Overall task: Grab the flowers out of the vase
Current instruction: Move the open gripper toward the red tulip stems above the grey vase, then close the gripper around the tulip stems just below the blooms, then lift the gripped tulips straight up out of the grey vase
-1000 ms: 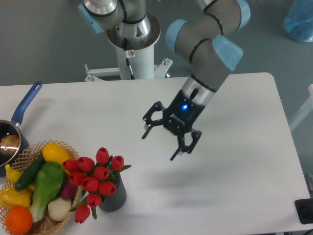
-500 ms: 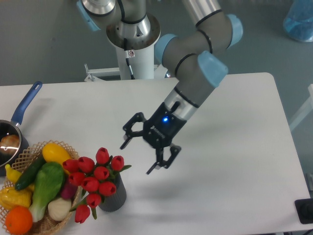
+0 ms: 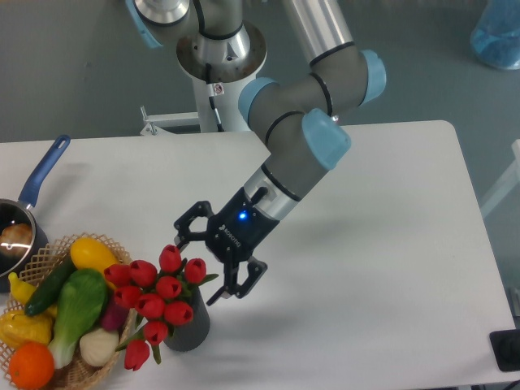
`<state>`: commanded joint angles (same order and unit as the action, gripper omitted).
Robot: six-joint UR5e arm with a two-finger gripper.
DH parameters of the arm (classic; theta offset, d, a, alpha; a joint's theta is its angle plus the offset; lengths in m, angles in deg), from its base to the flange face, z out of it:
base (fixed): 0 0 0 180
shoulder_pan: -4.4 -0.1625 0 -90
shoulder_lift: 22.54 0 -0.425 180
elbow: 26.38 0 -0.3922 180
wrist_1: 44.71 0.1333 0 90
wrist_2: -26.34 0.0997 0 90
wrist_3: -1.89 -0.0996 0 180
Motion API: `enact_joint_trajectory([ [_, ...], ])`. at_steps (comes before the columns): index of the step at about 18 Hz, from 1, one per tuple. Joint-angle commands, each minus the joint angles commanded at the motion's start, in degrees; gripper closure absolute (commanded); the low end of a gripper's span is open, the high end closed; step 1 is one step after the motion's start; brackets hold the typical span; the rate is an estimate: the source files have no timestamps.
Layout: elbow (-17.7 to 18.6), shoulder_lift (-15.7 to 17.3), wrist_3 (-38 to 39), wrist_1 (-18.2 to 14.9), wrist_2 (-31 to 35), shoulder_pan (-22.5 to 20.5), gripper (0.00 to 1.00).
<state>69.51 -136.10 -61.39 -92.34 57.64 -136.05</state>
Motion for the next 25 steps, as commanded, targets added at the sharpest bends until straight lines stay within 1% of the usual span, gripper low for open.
enact_joint_trajectory([
  [1, 0.0, 0.0, 0.0, 0.0, -0.5, 0.0, 0.09],
  [2, 0.0, 0.0, 0.0, 0.0, -1.0, 0.1, 0.20],
  [4, 0.2, 0.0, 0.2, 0.0, -2.5, 0.0, 0.46],
  [5, 0.3, 0.1, 0.3, 0.0, -3.2, 0.0, 0.63],
  [7, 0.4, 0.3, 0.4, -0.1, -3.4, 0.0, 0.89],
  [8, 0.4, 0.3, 0.4, -0.1, -3.4, 0.0, 1.00],
  [15, -0.1, 1.1, 0.8, -0.1, -3.5, -1.1, 1.00],
  [16, -0.1, 1.6, 1.3, -0.1, -3.6, -1.4, 1.00],
  [17, -0.5, 2.4, 2.4, -0.1, -3.6, -1.5, 1.00],
  [19, -2.0, 2.8, 4.8, -0.1, -4.4, -2.0, 1.00],
  [22, -5.4, 2.8, 11.3, -0.1, -9.5, -3.6, 1.00],
  [23, -6.1, 2.8, 12.1, -0.1, -9.8, -4.0, 1.00],
  [25, -6.4, 2.8, 12.8, -0.1, -9.9, -4.1, 1.00],
])
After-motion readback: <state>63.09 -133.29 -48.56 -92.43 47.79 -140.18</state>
